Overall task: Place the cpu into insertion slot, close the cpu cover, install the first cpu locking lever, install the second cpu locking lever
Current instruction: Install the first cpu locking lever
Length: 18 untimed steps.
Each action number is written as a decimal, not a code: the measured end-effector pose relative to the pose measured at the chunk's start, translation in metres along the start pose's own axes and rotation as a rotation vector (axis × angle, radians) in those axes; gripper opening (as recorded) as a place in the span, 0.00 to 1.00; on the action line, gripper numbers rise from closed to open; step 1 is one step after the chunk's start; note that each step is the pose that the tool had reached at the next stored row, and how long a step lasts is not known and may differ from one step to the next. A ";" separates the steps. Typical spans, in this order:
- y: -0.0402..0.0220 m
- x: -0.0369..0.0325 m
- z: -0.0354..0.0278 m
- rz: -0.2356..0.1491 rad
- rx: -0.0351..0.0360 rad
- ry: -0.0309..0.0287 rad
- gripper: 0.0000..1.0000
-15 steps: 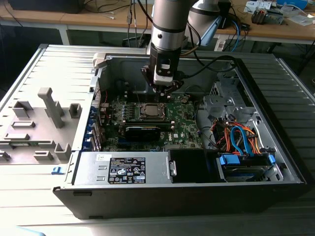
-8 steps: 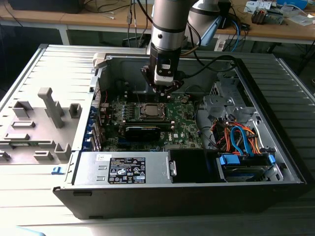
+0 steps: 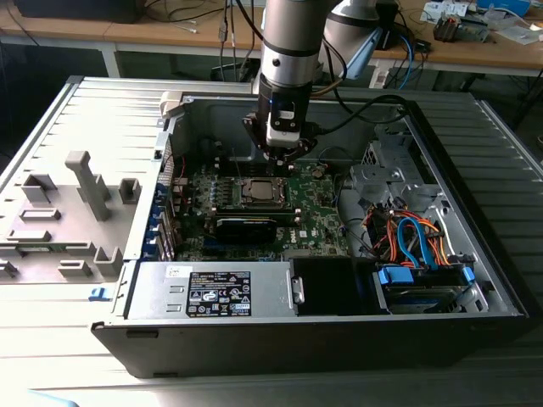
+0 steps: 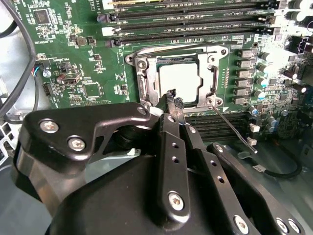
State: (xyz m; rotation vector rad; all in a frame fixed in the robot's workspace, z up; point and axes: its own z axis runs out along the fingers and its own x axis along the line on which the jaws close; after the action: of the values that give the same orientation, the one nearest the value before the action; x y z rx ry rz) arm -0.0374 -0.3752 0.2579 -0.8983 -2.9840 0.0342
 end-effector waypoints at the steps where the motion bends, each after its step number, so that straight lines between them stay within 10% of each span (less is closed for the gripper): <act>1: 0.0000 0.0000 0.0000 -0.002 0.0000 -0.0001 0.11; 18: 0.0000 0.0000 0.0000 -0.035 0.0006 -0.0010 0.11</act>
State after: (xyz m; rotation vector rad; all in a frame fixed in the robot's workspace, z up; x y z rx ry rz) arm -0.0374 -0.3752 0.2579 -0.8461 -2.9996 0.0350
